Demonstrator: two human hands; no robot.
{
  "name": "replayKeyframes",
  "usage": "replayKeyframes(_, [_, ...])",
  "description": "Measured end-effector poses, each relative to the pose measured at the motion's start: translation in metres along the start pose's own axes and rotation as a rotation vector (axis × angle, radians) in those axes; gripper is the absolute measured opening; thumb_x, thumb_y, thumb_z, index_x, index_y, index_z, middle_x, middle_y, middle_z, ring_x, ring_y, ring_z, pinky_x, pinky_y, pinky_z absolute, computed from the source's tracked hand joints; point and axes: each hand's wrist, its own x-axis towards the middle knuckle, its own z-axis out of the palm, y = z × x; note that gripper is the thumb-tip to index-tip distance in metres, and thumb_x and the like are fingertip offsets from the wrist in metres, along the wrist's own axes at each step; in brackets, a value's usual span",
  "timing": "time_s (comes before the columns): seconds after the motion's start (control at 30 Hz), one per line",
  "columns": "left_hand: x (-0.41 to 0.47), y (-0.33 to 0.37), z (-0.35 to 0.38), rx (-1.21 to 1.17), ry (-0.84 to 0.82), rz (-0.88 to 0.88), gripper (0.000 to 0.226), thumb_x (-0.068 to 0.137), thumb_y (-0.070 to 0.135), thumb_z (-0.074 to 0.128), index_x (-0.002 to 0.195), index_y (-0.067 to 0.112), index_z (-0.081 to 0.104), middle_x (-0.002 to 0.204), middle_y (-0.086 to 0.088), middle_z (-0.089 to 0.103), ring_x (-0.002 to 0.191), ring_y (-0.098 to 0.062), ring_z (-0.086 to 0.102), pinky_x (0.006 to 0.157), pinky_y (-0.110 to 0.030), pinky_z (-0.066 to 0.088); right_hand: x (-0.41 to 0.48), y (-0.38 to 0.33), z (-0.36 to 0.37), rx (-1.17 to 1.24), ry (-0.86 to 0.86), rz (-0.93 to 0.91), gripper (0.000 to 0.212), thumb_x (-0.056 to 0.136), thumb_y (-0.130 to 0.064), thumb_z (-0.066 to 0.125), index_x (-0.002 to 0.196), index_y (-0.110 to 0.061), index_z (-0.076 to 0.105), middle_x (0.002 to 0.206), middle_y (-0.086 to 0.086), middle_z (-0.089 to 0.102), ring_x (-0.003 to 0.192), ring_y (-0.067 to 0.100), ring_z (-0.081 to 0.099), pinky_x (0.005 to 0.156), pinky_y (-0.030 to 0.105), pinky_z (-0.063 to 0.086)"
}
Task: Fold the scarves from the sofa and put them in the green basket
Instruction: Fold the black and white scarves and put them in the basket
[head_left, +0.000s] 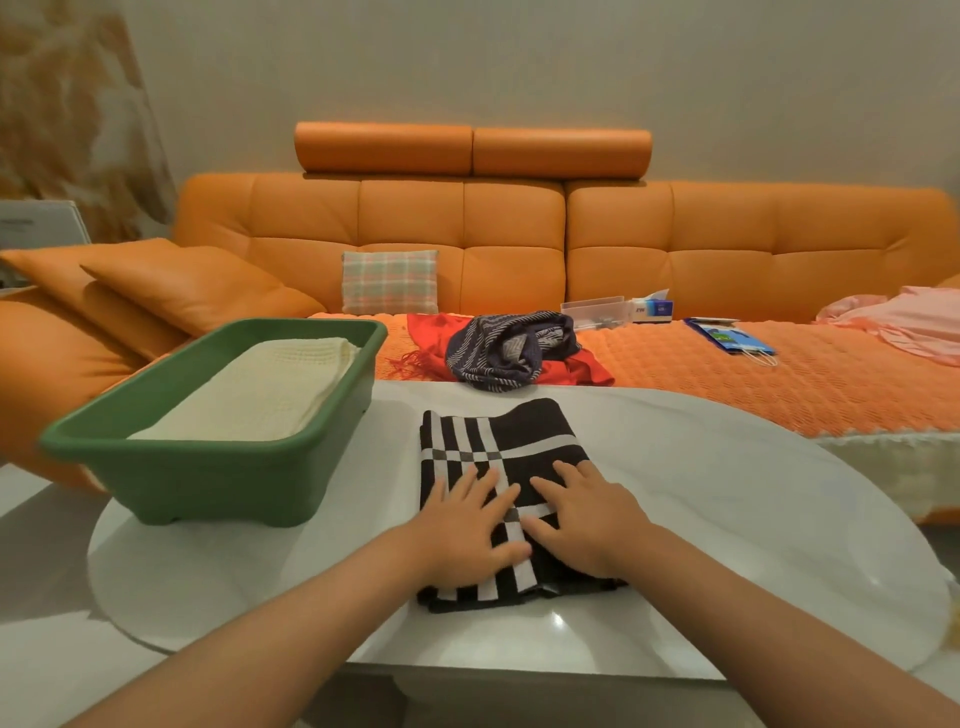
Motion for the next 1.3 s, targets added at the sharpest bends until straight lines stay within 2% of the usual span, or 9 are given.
replayKeyframes(0.17, [-0.022, -0.015, 0.007, 0.008, 0.032, 0.097, 0.081, 0.09, 0.078, 0.024, 0.155, 0.042, -0.007, 0.163, 0.013, -0.018, 0.147, -0.01, -0.024, 0.122, -0.046, -0.009, -0.016, 0.028, -0.012, 0.187, 0.054, -0.254, 0.045, 0.098, -0.024, 0.046, 0.142, -0.032, 0.053, 0.149, -0.009, 0.045, 0.136, 0.009, 0.034, 0.11, 0.024, 0.031])
replayKeyframes(0.27, [-0.029, -0.025, 0.004, 0.039, 0.033, 0.057, 0.081, 0.087, 0.081, 0.018, 0.155, 0.042, -0.006, 0.163, 0.013, -0.016, 0.148, -0.007, -0.023, 0.122, -0.043, -0.012, -0.027, 0.044, -0.016, 0.156, 0.008, -0.356, 0.065, 0.089, 0.002, 0.05, 0.144, -0.033, 0.051, 0.153, -0.011, 0.041, 0.142, 0.008, 0.033, 0.112, 0.018, 0.025])
replayKeyframes(0.43, [-0.048, -0.02, 0.004, 0.0, 0.136, 0.09, 0.075, 0.091, 0.07, 0.024, 0.157, 0.035, 0.014, 0.164, 0.016, 0.004, 0.151, -0.006, 0.002, 0.124, -0.033, 0.007, -0.039, 0.057, -0.003, -0.129, -0.012, -0.505, 0.09, 0.086, -0.012, 0.065, 0.158, -0.038, 0.017, 0.166, -0.008, 0.015, 0.152, 0.011, 0.01, 0.121, 0.031, 0.02])
replayKeyframes(0.57, [-0.06, -0.021, 0.004, -0.144, 0.046, 0.11, 0.084, 0.088, 0.075, 0.043, 0.156, 0.043, 0.005, 0.161, 0.025, -0.008, 0.148, 0.0, -0.009, 0.123, -0.033, 0.002, -0.048, 0.059, 0.008, -0.161, 0.264, -0.588, 0.069, 0.089, -0.027, 0.063, 0.153, -0.031, 0.036, 0.155, -0.002, 0.042, 0.142, 0.018, 0.04, 0.111, 0.032, 0.037])
replayKeyframes(0.8, [-0.062, -0.025, -0.005, -0.177, 0.043, 0.185, 0.106, 0.072, 0.076, 0.066, 0.154, 0.045, 0.007, 0.157, 0.03, 0.003, 0.146, 0.005, 0.005, 0.12, -0.025, 0.012, -0.04, 0.046, 0.01, 0.492, 0.367, -0.154, 0.019, 0.099, -0.042, 0.045, 0.093, -0.029, 0.058, 0.078, -0.006, 0.066, 0.07, 0.013, 0.06, 0.071, 0.047, 0.052])
replayKeyframes(0.9, [-0.058, -0.026, -0.014, -0.436, 0.199, 0.166, 0.061, 0.079, 0.029, 0.071, 0.134, 0.045, 0.048, 0.125, 0.023, 0.057, 0.112, 0.003, 0.055, 0.095, -0.022, 0.046, -0.031, 0.047, 0.006, 0.63, 0.381, 0.022, 0.026, 0.102, -0.04, 0.042, 0.094, -0.025, 0.061, 0.081, -0.005, 0.068, 0.076, 0.014, 0.062, 0.077, 0.046, 0.054])
replayKeyframes(1.03, [-0.05, -0.034, -0.028, -0.657, 0.451, -0.021, 0.031, 0.082, 0.006, 0.066, 0.087, 0.037, 0.068, 0.069, 0.012, 0.063, 0.063, -0.001, 0.056, 0.062, -0.019, 0.043, -0.014, 0.048, 0.003, 0.798, 0.325, 0.197, 0.029, 0.1, -0.042, 0.04, 0.101, -0.024, 0.064, 0.092, -0.006, 0.068, 0.088, 0.014, 0.063, 0.086, 0.045, 0.055])
replayKeyframes(1.2, [-0.014, -0.053, -0.029, -0.864, 0.611, -0.257, 0.013, 0.089, 0.028, 0.071, 0.098, 0.031, 0.063, 0.081, -0.001, 0.072, 0.077, -0.019, 0.07, 0.067, -0.04, 0.059, 0.005, 0.048, 0.003, 0.899, 0.331, 0.343, 0.024, 0.098, -0.023, 0.052, 0.121, -0.017, 0.056, 0.111, 0.002, 0.063, 0.095, 0.017, 0.058, 0.081, 0.035, 0.048])
replayKeyframes(1.3, [0.007, -0.058, -0.025, -0.607, 0.508, -0.414, 0.031, 0.088, 0.038, 0.07, 0.112, 0.025, 0.055, 0.089, -0.002, 0.069, 0.084, -0.02, 0.066, 0.072, -0.036, 0.054, 0.015, 0.044, 0.005, 0.882, 0.363, 0.378, 0.034, 0.1, -0.02, 0.052, 0.133, -0.02, 0.047, 0.118, 0.004, 0.06, 0.096, 0.017, 0.056, 0.078, 0.028, 0.045])
